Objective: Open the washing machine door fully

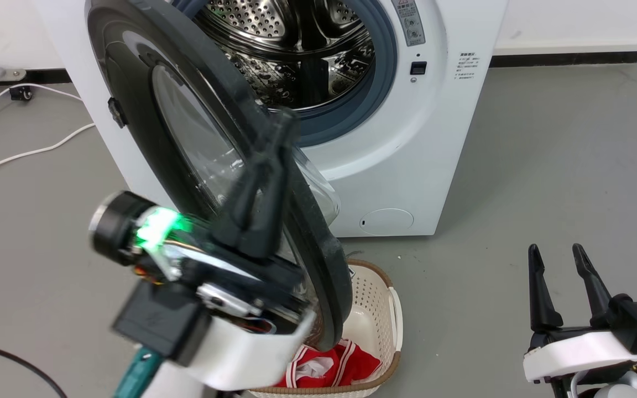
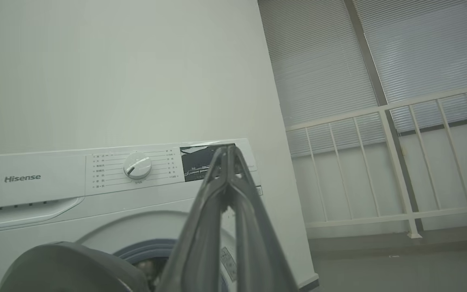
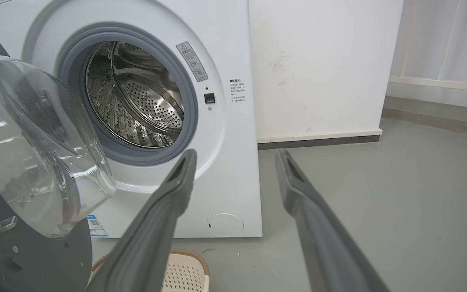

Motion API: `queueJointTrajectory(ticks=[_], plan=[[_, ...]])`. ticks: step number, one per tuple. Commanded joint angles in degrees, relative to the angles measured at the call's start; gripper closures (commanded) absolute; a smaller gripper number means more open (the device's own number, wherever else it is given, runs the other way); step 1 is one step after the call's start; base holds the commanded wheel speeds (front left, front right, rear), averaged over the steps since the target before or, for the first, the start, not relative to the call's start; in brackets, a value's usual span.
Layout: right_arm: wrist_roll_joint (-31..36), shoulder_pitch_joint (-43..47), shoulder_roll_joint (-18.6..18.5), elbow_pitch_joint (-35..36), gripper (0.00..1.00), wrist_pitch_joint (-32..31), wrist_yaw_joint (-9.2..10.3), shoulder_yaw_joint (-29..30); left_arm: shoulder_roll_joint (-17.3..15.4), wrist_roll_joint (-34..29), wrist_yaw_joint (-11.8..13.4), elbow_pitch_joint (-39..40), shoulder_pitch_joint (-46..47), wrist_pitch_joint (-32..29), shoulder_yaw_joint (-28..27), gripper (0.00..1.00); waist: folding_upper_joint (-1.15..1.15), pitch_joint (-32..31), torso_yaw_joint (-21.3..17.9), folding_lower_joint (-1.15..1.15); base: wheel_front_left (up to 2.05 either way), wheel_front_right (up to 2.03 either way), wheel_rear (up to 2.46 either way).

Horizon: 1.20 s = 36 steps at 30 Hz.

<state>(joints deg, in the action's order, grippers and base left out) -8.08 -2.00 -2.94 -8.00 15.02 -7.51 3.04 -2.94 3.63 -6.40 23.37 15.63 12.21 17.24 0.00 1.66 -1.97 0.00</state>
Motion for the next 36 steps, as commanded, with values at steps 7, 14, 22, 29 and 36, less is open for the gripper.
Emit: queueJointTrajectory(ticks=[7,14,22,29,36], plan=[[-0.57,0.48,0.13,-0.72,0.0,0.19,0.04,-0.39,-0.09,3.52,-0.51,-3.69,-4.39,-5.78,9.5,1.0,0.0,-0.42,-0.21,0.0,0.0,0.0,0.0],[-1.09,0.8,0.12,-1.34,0.0,0.16,0.04,-0.84,-0.42,6.2,0.48,-9.06,-11.25,-11.06,13.81,1.0,0.0,-0.72,-0.14,0.0,0.0,0.0,0.0],[-0.77,0.27,0.12,-2.21,0.0,-0.28,0.04,-1.45,-0.88,4.99,2.32,-16.46,-12.83,-10.85,14.56,1.0,0.0,-0.34,-0.18,0.0,0.0,0.0,0.0],[-0.95,-0.27,0.12,-2.6,0.0,-0.42,0.04,-2.1,-0.3,5.73,4.16,-22.24,-7.73,-7.74,14.26,1.0,0.0,0.03,-0.7,0.0,0.0,0.0,0.0],[-1.6,-0.73,0.12,-3.41,0.0,-0.43,0.04,-2.77,0.02,8.38,7.05,-27.48,-2.04,-5.2,15.32,1.0,0.0,0.55,-1.65,0.0,0.0,0.0,0.0]])
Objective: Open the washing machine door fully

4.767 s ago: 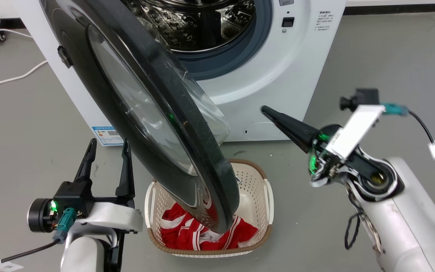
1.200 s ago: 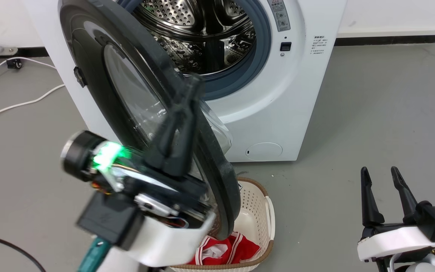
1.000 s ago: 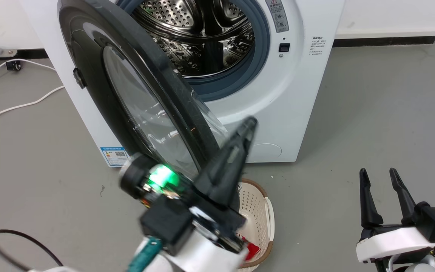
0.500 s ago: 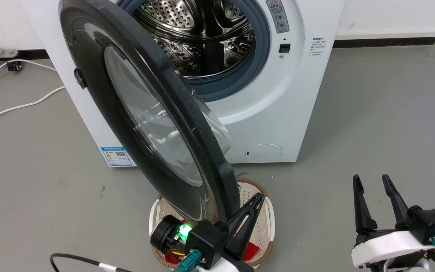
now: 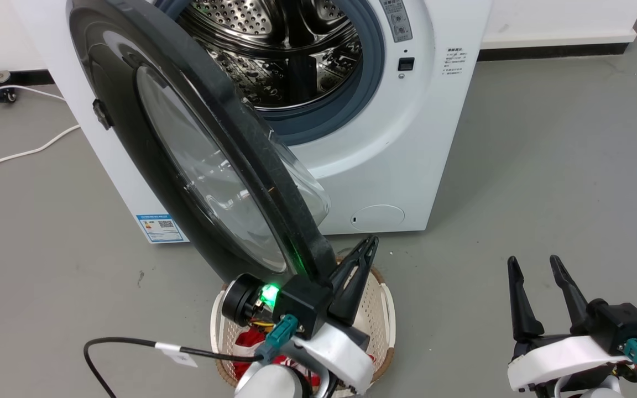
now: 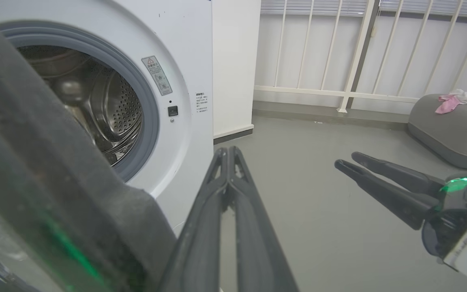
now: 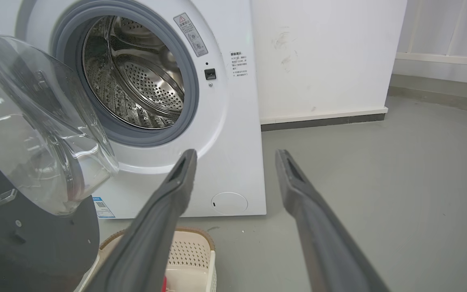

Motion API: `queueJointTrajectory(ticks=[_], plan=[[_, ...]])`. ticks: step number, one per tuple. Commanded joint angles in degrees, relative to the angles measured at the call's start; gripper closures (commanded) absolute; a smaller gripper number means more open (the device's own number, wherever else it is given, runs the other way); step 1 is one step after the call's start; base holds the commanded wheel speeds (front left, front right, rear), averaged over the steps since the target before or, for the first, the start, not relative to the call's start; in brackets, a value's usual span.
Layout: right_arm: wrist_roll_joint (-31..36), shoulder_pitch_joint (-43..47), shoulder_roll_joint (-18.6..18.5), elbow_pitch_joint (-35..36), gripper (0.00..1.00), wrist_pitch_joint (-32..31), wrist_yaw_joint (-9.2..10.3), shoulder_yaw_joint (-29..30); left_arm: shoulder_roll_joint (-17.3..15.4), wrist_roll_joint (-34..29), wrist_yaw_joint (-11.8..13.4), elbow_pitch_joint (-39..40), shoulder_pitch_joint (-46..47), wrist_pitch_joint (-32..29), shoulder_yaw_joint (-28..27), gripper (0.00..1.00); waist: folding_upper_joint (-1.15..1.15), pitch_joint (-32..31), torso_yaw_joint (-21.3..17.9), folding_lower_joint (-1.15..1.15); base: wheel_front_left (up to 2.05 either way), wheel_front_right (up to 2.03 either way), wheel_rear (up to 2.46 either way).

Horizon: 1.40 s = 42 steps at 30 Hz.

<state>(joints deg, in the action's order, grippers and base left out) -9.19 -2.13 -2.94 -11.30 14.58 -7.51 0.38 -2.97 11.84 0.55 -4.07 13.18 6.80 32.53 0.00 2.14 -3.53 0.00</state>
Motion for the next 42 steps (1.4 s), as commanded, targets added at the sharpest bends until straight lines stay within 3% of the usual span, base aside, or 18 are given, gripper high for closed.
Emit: queueJointTrajectory(ticks=[1,16,30,42], plan=[[-0.51,-0.75,0.12,-0.23,0.0,0.01,0.04,-0.17,0.07,0.58,0.52,-0.69,1.09,0.55,0.32,1.0,0.0,0.11,-0.2,0.0,0.0,0.0,0.0],[-1.16,-1.2,0.12,-1.32,0.0,-0.13,0.04,-0.79,-0.98,3.07,4.57,-6.35,1.26,1.52,0.36,1.0,0.0,0.39,-0.17,0.0,0.0,0.0,0.0],[-0.95,-0.29,0.12,-1.17,0.0,-0.73,0.04,-0.81,-5.15,4.5,10.74,3.18,-8.54,0.69,-3.56,1.0,0.0,0.75,1.85,0.0,0.0,0.0,0.0],[-0.07,1.11,0.11,0.34,0.0,-1.47,0.04,0.61,-6.95,4.51,15.47,13.47,-16.15,-1.6,-4.71,1.0,0.0,0.91,8.28,0.0,0.0,0.0,0.0]])
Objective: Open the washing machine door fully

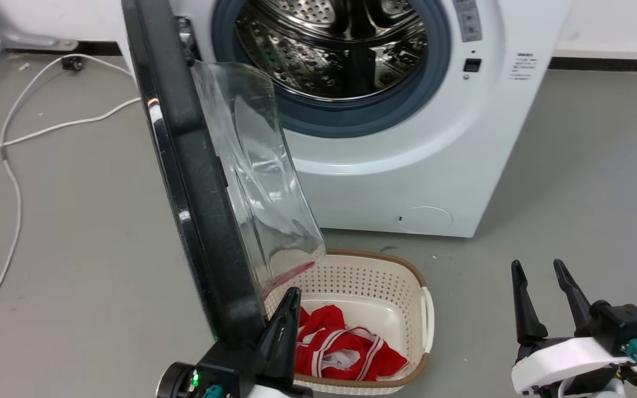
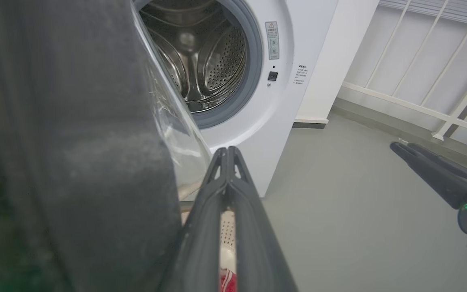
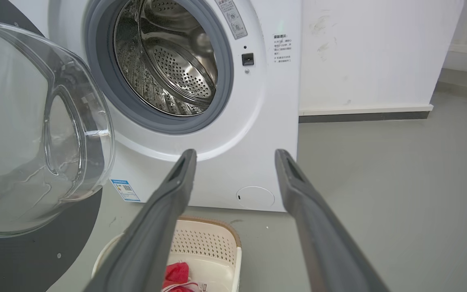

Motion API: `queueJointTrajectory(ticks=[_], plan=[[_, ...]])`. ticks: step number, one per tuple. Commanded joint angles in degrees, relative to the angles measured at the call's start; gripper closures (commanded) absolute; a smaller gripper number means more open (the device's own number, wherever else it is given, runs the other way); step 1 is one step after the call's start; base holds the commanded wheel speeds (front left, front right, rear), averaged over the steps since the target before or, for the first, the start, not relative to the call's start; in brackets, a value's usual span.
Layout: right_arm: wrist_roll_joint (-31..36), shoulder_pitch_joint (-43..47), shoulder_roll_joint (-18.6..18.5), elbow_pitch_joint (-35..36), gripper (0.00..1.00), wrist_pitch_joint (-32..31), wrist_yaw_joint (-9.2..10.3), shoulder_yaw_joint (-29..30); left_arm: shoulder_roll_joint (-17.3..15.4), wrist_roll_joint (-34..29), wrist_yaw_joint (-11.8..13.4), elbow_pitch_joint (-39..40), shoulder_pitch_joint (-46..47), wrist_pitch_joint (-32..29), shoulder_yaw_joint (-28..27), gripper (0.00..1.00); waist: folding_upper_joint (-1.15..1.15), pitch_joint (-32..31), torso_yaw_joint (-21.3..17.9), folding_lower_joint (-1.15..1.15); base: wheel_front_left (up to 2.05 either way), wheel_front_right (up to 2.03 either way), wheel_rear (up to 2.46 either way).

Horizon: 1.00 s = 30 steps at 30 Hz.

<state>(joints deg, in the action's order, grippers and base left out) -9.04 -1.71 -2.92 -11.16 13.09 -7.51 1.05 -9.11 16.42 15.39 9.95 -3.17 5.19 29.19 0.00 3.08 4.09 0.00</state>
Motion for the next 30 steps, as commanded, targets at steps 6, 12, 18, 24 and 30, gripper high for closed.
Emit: queueJointTrajectory(ticks=[6,12,18,24,30], plan=[[1.75,1.27,0.08,1.29,0.0,-0.44,0.04,0.76,-2.04,-0.01,1.97,2.63,-2.07,-0.59,-2.29,1.0,0.0,0.19,5.02,0.0,0.0,0.0,0.0],[1.61,1.56,0.07,2.47,0.0,-0.82,0.03,1.26,-3.3,0.77,3.35,4.55,-3.3,0.05,-4.91,1.0,0.0,0.54,8.52,0.0,0.0,0.0,0.0],[2.19,1.14,0.07,3.74,0.0,-0.93,0.03,1.31,-4.88,2.81,4.13,5.39,-3.16,1.45,-9.57,1.0,0.0,1.77,11.41,0.0,0.0,0.0,0.0],[2.77,-0.02,0.07,5.8,0.0,-1.82,0.04,0.92,-7.5,5.11,3.5,3.88,-1.05,3.4,-15.05,1.0,0.0,3.24,12.89,0.0,0.0,0.0,0.0],[3.28,-0.85,0.08,8.14,0.0,-3.13,0.04,0.73,-9.8,8.54,3.08,1.17,1.93,5.59,-21.88,1.0,0.0,5.59,13.14,0.0,0.0,0.0,0.0]])
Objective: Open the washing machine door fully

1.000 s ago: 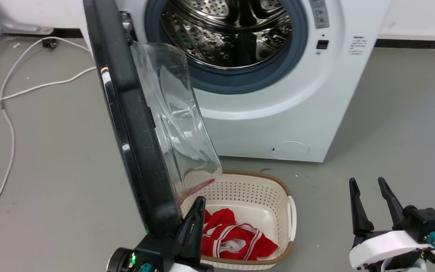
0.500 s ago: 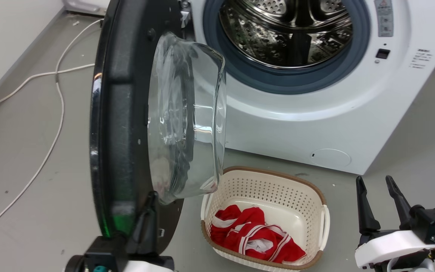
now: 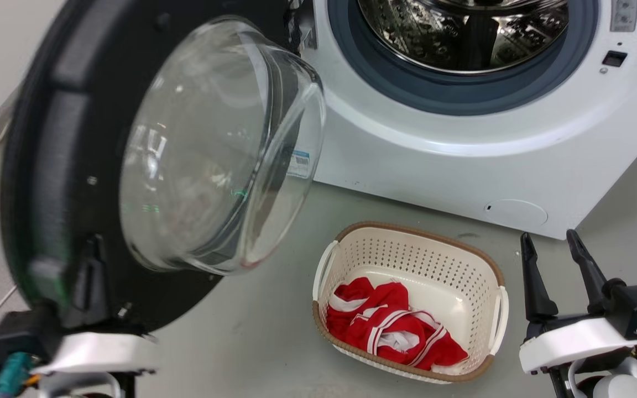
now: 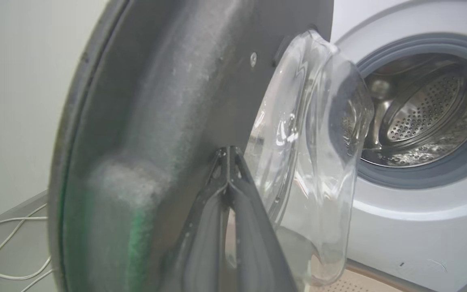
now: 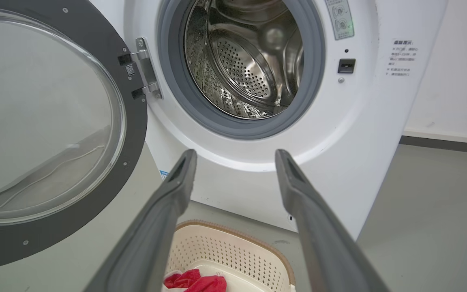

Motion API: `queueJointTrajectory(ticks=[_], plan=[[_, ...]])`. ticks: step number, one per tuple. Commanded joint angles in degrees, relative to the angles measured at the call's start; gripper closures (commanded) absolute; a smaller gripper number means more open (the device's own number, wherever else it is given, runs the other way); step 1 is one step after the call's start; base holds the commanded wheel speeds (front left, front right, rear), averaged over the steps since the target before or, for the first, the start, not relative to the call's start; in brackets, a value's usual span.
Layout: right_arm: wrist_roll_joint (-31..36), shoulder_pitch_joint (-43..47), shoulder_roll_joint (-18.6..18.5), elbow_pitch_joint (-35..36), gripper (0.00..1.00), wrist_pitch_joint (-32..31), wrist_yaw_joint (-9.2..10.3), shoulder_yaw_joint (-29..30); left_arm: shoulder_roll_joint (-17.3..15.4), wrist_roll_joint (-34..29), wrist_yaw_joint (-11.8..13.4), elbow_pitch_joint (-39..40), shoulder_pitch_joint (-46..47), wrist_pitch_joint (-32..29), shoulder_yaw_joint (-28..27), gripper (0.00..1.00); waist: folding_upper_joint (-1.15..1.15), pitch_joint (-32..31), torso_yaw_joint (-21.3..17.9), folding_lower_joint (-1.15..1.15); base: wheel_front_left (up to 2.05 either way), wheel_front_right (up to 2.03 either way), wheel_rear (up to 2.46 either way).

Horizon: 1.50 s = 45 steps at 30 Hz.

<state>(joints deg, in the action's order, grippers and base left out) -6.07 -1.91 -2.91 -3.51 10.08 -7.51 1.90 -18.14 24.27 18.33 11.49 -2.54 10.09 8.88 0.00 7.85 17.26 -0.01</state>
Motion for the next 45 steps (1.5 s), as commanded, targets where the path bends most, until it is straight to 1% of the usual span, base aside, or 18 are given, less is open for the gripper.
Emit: queueJointTrajectory(ticks=[1,6,10,13,17,25,28,35,41,45], plan=[[0.27,-0.81,0.06,0.9,0.0,-0.47,0.04,-0.21,-1.14,1.4,-0.06,-1.17,1.93,0.98,-2.75,1.0,0.0,1.33,-0.07,0.01,0.0,0.0,0.0],[1.03,-2.78,0.06,2.87,0.0,-1.33,0.04,-0.96,-3.18,4.35,-0.97,-5.48,5.46,2.32,-8.27,1.0,0.0,4.45,-1.04,0.01,0.0,0.0,0.0],[1.72,-3.72,0.06,4.19,0.0,-1.9,0.04,-0.71,-4.87,6.62,-2.77,-10.47,8.69,3.4,-11.99,1.0,0.0,6.19,-1.64,0.01,0.0,0.0,0.0],[2.26,-4.25,0.06,4.66,0.0,-2.4,0.04,-0.51,-6.57,8.15,-4.81,-14.85,11.36,4.07,-14.46,1.0,0.0,7.26,-2.01,0.01,0.0,0.0,0.0],[3.17,-4.68,0.06,4.97,0.0,-2.81,0.04,-0.04,-8.64,8.51,-6.68,-19.43,14.71,4.55,-16.16,1.0,0.0,8.25,-2.22,0.01,0.0,0.0,0.0],[3.61,-5.41,0.06,5.01,0.0,-2.94,0.04,0.24,-11.92,8.68,-9.13,-27.41,18.95,4.79,-17.92,1.0,0.0,8.75,-2.61,0.01,0.0,0.0,0.0],[3.28,-5.11,0.06,4.79,0.0,-2.76,0.04,0.28,-12.08,8.5,-9.76,-29.2,19.58,4.95,-18.19,1.0,0.0,8.48,-2.73,0.01,0.0,0.0,0.0],[2.13,-4.18,0.06,4.0,0.0,-2.13,0.04,0.03,-10.87,6.86,-8.76,-27.98,16.76,5.12,-18.36,1.0,0.0,6.35,-3.47,0.01,0.0,0.0,0.0],[0.9,-3.12,0.06,2.34,0.0,-1.43,0.04,-0.28,-9.12,4.59,-7.39,-21.93,9.43,5.13,-17.74,1.0,0.0,2.95,-4.7,0.01,0.0,0.0,0.0],[0.41,-2.27,0.07,1.66,0.0,-1.04,0.04,-0.33,-6.7,3.94,-6.76,-17.4,4.35,5.14,-17.54,1.0,0.0,0.5,-5.56,0.01,0.0,0.0,0.0]])
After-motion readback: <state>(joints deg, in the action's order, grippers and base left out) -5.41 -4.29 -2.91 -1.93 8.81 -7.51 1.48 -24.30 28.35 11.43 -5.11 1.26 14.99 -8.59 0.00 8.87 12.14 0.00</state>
